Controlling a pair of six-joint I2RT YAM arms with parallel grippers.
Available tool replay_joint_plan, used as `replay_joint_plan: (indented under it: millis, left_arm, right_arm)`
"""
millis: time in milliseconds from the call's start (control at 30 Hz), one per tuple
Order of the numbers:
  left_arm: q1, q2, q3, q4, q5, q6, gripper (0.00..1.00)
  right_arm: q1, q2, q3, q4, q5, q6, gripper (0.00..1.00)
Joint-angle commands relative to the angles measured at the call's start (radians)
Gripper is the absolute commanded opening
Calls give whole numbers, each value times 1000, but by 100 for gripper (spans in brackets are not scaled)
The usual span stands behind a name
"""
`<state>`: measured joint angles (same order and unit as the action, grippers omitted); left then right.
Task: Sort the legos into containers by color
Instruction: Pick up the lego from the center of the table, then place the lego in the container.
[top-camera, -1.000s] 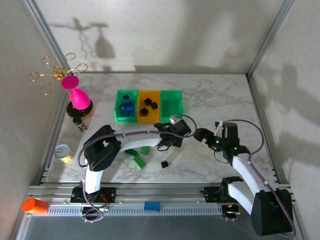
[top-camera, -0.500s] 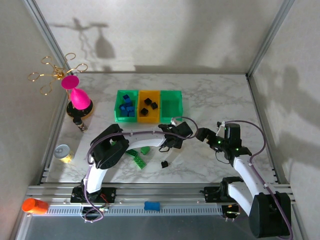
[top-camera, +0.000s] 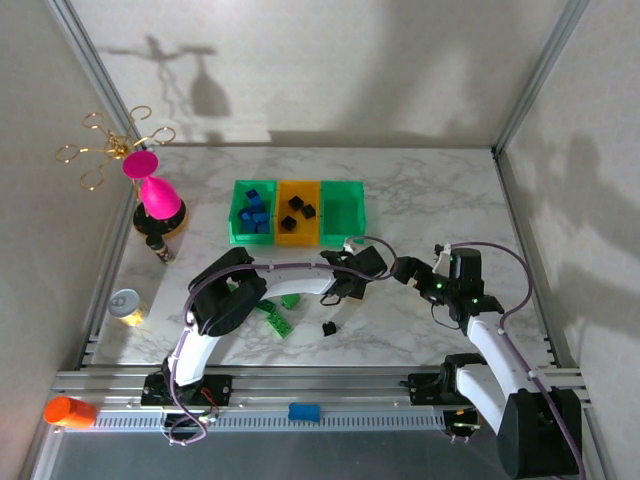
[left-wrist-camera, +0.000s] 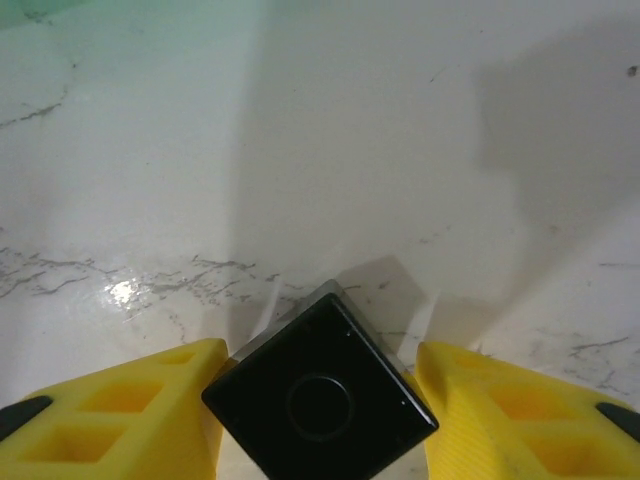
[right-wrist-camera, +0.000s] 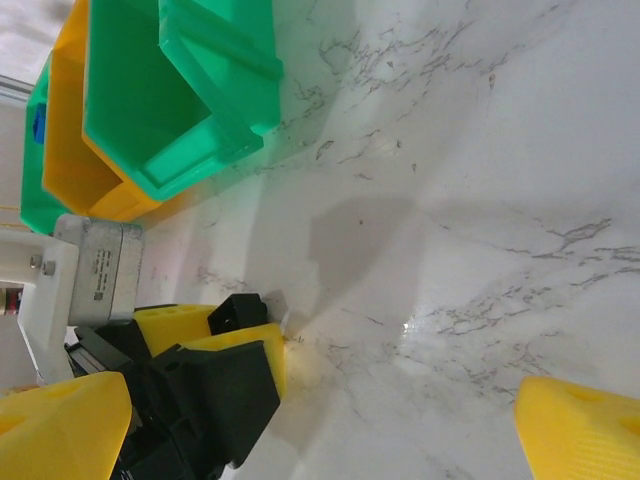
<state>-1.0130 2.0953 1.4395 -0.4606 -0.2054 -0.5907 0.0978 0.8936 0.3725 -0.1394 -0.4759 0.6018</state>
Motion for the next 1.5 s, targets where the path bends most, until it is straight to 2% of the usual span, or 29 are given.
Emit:
replay_joint_plan:
  millis: [0,233,567,633,833,967,1100,1367,1467]
  left_arm:
    - [11,12,14,7,-14,-4,48]
    - [17,-16,2,5,-18,-4,44]
    - [51,-189,-17,-45,-91,28,44]
    - [77,-220,-18,-51,-102,40,44]
    - [192,-262,23,-59,-107,88,45]
    - [274,-234,73,-64,-120,123,45]
    - [349,-183,107,-27,-79,147,45]
    - [446,-10,261,-48,-56,175,44]
    - [464,24,291,-44,-34,172,47]
  right_arm:
    - [-6,-6,-10,10,-16,-7,99]
    - [-5,-9,-11,14,-20,-16,99]
    - [3,8,13,101,-107,-11,99]
    - [35,23,32,129,-119,-2,99]
    - [171,93,99,204,-50,20,99]
    - [247,162,137,274,-34,56,99]
    - [304,213,183,288,16,54,99]
    - [330,242,199,311,47,72,99]
    - [330,232,194,309,51,69,99]
